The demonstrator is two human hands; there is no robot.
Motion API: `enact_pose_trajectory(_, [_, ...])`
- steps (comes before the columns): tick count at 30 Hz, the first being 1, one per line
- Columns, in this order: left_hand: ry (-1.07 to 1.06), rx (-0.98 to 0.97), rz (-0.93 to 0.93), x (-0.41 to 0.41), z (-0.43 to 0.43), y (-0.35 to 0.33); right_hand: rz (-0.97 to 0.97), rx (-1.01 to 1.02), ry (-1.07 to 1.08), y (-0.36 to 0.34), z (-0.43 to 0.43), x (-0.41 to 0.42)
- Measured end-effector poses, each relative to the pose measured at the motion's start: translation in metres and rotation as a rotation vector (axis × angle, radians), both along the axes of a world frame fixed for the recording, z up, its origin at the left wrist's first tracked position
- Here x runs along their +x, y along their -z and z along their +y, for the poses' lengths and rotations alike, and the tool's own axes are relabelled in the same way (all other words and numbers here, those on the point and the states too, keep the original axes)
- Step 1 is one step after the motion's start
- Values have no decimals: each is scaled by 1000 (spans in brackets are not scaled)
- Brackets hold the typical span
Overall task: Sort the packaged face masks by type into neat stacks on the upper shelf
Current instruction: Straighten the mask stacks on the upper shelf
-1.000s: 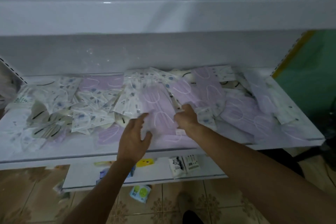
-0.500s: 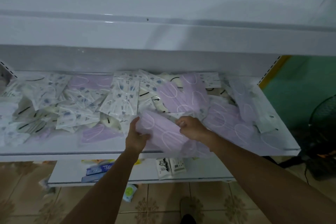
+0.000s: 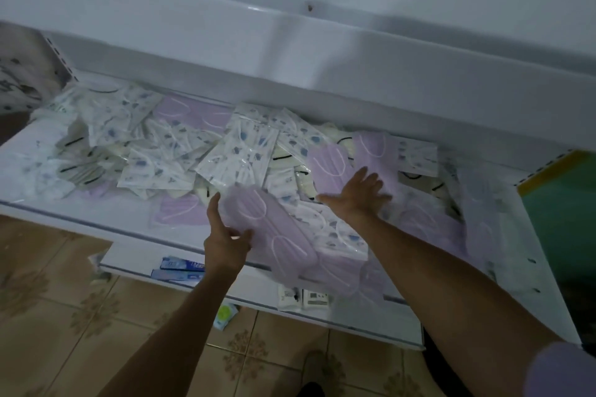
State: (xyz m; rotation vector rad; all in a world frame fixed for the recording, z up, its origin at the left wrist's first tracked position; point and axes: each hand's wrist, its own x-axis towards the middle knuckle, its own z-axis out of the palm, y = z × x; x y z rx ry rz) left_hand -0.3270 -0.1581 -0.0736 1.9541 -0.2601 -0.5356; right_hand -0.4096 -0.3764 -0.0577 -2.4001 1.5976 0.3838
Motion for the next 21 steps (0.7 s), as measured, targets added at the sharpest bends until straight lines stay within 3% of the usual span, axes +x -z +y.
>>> enact_pose_trajectory(3, [-13, -24, -56, -1, 6, 1, -25, -179, -73, 7, 0, 3])
enact_pose_trajectory(9, [-69, -26, -20, 2, 16, 0, -389, -261, -84, -15, -16, -5])
enact_pose_trajectory(14, [-143, -49, 72, -10, 3, -7, -599, -223, -525, -27, 41, 16])
enact_pose_trajectory(18, [-223, -230, 242, -17, -8, -11, -506, -209, -958, -14, 80, 21])
enact_pose_trajectory(21, [-283, -308, 360, -17, -11, -14, -372, -48, -1056, -7, 94, 8])
